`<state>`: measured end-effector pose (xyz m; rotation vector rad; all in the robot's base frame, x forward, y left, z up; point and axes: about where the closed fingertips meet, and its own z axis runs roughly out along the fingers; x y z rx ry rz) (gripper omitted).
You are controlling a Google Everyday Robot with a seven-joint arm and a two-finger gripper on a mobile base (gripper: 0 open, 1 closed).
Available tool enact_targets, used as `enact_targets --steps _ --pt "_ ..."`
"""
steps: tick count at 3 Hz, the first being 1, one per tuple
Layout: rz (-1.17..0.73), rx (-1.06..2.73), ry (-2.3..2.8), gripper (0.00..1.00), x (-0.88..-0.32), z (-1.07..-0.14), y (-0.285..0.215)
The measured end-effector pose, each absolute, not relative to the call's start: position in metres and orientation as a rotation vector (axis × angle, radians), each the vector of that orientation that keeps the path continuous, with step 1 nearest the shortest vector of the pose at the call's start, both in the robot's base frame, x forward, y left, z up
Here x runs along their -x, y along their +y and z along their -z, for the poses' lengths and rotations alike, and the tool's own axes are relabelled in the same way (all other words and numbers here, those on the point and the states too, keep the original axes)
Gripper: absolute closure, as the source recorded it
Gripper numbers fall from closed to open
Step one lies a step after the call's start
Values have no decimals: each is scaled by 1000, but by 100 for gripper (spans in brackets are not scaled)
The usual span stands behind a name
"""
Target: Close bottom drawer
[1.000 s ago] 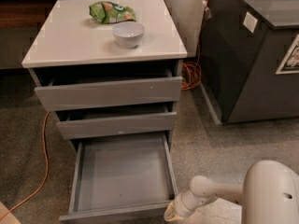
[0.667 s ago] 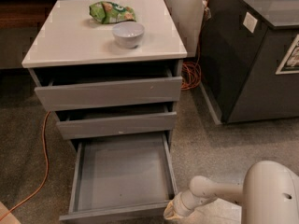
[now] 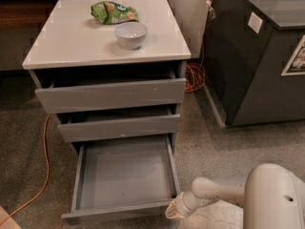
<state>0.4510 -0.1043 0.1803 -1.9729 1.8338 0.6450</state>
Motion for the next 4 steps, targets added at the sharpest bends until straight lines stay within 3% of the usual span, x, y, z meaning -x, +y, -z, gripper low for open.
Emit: enact_targets --steps 2,3,4 --pt "-597 1967 1818 100 -484 -182 -103" --pt "-559 1959 1817 100 -527 -194 -102" --pt "-557 1959 1817 100 -528 -195 -102"
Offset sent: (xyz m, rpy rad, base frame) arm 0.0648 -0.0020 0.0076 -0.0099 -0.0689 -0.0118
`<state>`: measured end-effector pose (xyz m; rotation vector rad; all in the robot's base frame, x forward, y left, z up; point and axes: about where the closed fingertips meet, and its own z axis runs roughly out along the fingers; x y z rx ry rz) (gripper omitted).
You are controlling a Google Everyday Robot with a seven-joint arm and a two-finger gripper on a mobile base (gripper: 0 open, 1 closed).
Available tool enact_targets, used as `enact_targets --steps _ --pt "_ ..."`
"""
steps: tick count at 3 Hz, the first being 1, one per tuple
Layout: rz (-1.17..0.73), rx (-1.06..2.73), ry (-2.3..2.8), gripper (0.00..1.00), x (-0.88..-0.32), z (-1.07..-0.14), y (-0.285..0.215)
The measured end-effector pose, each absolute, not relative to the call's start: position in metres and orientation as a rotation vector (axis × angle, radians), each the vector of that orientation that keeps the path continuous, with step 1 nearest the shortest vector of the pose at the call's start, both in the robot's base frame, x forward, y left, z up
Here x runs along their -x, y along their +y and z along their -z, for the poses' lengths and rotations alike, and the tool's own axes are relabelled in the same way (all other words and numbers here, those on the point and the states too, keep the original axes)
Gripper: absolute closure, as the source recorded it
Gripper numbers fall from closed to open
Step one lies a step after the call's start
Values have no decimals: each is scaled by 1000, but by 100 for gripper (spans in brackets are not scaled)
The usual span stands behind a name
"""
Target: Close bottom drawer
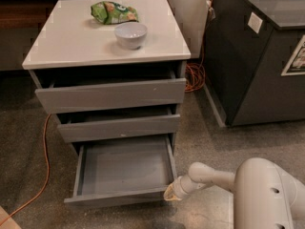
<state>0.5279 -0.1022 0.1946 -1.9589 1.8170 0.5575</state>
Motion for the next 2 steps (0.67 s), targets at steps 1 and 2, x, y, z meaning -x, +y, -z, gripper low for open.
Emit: enact_targets --steps 1,2 --pt "-580 1915 1801 100 -528 -193 -102" --pt "-587 1863 1732 100 -541 -196 -99"
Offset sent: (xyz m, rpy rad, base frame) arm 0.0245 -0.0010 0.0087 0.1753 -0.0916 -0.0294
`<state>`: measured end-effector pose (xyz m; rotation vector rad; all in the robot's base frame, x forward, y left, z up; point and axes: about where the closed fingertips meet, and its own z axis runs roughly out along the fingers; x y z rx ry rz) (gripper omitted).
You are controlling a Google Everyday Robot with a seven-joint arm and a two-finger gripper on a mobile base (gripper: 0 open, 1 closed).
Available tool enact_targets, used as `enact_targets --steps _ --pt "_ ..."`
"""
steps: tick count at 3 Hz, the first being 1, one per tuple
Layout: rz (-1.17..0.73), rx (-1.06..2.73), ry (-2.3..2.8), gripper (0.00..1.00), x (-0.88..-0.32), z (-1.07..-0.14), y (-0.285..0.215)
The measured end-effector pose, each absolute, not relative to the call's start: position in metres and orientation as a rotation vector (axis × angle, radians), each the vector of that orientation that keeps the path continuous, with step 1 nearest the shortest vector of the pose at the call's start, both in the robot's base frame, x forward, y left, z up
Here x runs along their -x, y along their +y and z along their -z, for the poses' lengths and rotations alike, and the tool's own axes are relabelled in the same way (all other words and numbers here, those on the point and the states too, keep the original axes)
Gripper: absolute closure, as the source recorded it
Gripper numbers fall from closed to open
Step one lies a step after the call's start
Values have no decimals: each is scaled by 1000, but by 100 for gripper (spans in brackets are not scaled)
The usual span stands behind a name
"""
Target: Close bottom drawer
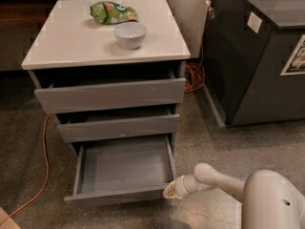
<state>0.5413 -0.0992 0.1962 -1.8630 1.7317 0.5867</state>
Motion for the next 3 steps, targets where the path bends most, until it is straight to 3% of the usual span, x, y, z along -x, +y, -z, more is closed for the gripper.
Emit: enact_targets --steps 3 --pt "-511 1878 1651 100 -596 -193 -78"
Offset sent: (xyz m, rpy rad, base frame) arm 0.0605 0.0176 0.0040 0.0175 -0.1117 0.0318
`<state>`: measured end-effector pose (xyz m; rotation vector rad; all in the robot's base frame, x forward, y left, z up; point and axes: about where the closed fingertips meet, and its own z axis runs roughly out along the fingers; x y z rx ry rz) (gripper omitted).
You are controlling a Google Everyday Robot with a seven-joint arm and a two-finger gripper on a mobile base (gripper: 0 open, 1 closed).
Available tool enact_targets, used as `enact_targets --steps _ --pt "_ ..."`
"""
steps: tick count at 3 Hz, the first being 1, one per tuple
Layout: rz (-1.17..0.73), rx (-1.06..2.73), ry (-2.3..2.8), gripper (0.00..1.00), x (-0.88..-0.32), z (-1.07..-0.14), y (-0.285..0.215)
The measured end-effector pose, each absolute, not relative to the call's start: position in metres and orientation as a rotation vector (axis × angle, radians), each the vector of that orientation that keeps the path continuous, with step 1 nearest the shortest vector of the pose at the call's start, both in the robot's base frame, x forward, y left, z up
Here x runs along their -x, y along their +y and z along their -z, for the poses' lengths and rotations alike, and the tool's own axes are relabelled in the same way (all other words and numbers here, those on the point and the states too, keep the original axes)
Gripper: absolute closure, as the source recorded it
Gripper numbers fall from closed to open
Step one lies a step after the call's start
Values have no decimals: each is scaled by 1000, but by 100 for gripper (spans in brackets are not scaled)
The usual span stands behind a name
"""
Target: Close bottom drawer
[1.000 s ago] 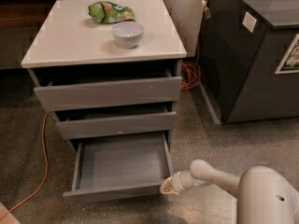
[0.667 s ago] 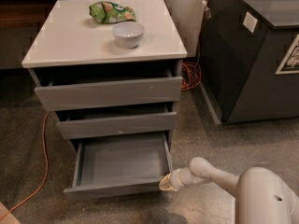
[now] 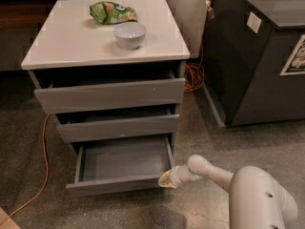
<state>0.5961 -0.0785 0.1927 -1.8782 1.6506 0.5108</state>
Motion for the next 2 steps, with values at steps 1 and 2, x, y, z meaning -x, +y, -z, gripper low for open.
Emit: enact_targets --steps 1,2 --pt "-501 1874 1653 100 -601 -193 -77" --pt "-453 1851 1662 100 -624 -193 -68"
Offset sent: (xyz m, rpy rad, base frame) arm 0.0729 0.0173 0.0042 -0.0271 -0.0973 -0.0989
